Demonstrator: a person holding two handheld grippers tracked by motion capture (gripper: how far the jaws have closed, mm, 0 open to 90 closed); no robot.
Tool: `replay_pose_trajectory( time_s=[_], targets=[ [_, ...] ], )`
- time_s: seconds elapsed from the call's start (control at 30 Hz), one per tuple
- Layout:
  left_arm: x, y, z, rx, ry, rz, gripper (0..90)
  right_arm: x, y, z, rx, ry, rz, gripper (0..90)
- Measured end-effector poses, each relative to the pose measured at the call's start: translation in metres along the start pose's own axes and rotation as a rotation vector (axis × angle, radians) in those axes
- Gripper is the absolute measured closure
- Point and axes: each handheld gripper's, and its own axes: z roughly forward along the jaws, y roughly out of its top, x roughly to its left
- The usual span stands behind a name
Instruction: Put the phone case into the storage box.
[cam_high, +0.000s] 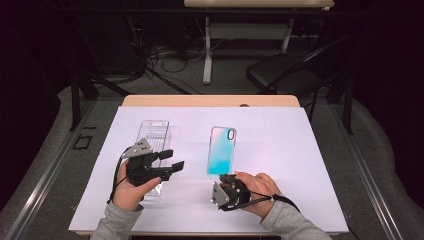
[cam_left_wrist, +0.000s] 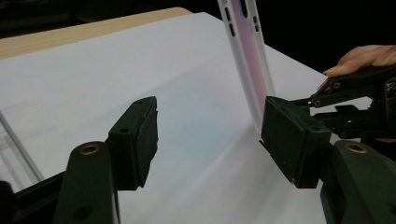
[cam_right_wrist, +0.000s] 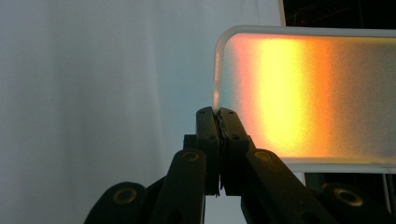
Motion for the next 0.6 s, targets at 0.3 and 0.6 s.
replay_pose_trajectory(
  time_s=[0.3, 0.6],
  targets=[
    [-0.002, 0.010, 0.014, -0.002, -0.011, 0.013, 38.5, 0.004, 0.002, 0.003, -0.002, -0.010, 0.005, 88.8],
    [-0.001, 0.017, 0.021, 0.000, -0.017, -0.030, 40.3, 0.004, 0.004, 0.004, -0.014, -0.015, -0.006, 88.8]
  ],
)
